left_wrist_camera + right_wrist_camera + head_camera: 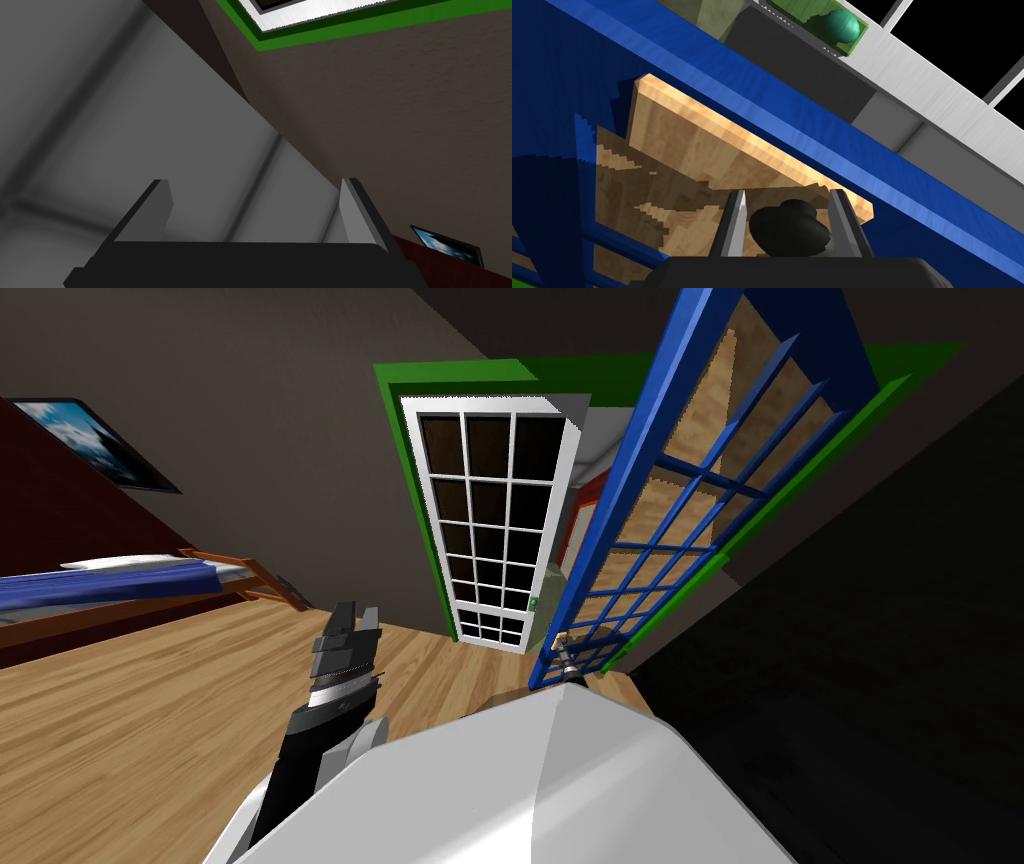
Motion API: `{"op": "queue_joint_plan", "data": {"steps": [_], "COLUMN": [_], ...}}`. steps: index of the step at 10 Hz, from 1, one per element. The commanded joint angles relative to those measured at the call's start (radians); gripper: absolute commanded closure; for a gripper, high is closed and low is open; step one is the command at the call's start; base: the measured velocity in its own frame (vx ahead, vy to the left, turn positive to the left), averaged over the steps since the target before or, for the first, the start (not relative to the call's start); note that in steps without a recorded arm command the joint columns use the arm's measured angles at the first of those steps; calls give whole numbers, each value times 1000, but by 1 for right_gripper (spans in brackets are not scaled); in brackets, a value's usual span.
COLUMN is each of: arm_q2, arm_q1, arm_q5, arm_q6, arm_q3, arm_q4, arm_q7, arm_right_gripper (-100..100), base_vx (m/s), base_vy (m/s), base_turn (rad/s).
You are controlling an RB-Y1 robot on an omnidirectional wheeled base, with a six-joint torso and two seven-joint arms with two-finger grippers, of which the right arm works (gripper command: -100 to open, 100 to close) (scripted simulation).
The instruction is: Pull the door open
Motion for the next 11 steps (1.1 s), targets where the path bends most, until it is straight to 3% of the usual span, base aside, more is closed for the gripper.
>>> {"op": "queue_joint_plan", "data": {"steps": [1,7,11], "arm_q2": [-30,-43,-43], "arm_q1": [-20,-28,-28], "arm_q5": [-14,-73,-73], "arm_q6": [-22,-27,-27], "arm_q3": [-27,24,24], "arm_q4": [47,45,45], "arm_q7": [-4,-166,-169], "arm_right_gripper": [100,100,100], "base_vx": [0,-48,-10], "base_vy": [0,-24,-10], "base_turn": [0,66,7]}}
